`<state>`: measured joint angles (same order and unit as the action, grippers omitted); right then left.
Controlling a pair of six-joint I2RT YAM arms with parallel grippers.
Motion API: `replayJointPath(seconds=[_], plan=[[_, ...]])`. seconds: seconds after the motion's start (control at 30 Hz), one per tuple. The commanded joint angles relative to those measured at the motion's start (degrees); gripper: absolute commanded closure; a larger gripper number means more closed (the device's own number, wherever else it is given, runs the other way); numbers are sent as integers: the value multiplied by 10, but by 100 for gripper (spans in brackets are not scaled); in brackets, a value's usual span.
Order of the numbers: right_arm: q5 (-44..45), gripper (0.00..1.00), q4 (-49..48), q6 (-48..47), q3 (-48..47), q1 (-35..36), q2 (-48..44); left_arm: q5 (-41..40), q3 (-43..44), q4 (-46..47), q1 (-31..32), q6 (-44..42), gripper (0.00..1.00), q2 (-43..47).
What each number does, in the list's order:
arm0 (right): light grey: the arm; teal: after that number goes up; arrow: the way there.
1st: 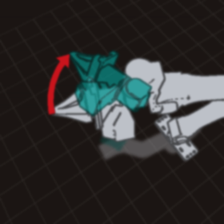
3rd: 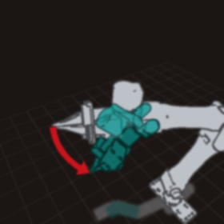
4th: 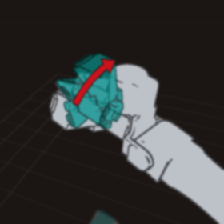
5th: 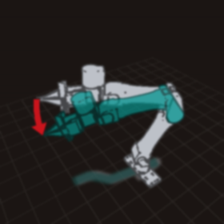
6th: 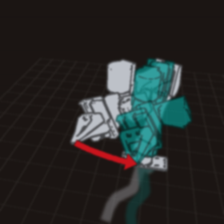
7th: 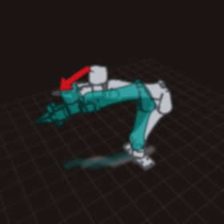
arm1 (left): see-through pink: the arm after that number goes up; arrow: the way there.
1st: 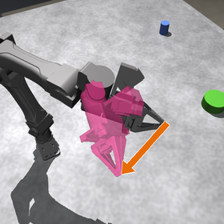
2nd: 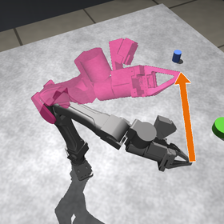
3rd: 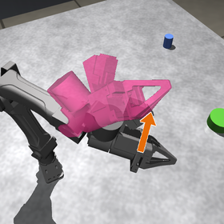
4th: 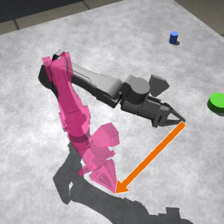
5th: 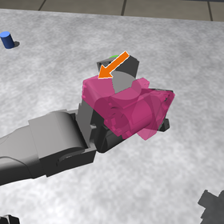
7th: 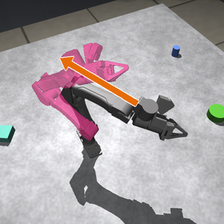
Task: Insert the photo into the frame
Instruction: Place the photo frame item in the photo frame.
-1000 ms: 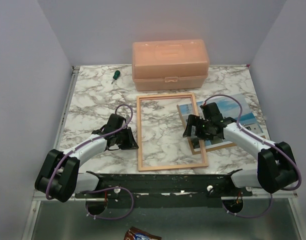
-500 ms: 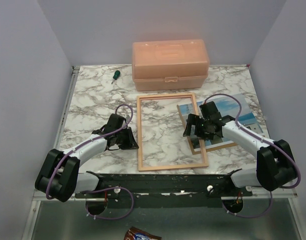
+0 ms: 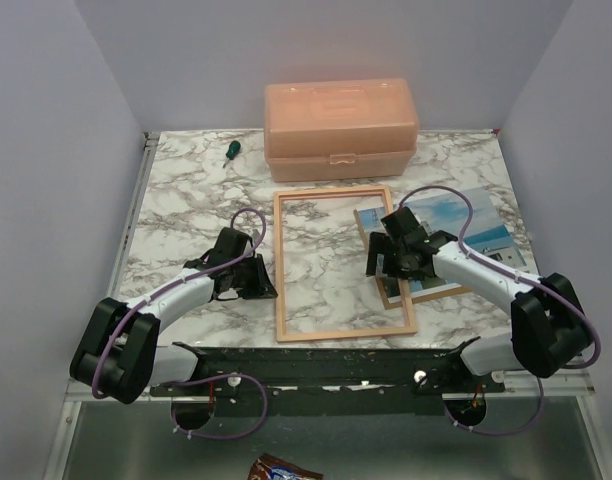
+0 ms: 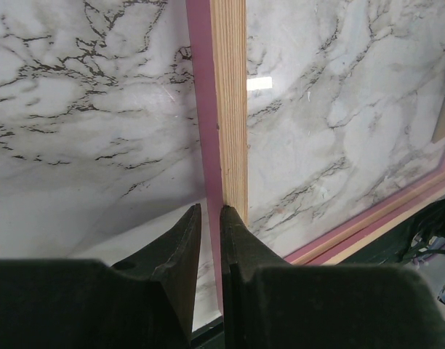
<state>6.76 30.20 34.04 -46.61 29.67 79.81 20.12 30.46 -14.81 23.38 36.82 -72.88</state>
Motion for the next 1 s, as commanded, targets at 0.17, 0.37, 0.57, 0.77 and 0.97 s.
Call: replayJointPath(seconds=[0.17,0.37,0.57,0.77,0.97], plan=[[92,0,68,29,-2,34,26,-36,-19,-42,4,-24,83,-19],[110,0,76,32,-11,35,18,-35,-20,-42,4,-24,83,-19],[105,0,74,28,-17,35,10,-35,-20,-42,4,-25,83,-20],[75,0,48,32,-4,35,20,-34,-19,-42,4,-25,83,-19],[89,0,48,39,-4,22,20,-33,-22,-42,4,-25,82,-15]])
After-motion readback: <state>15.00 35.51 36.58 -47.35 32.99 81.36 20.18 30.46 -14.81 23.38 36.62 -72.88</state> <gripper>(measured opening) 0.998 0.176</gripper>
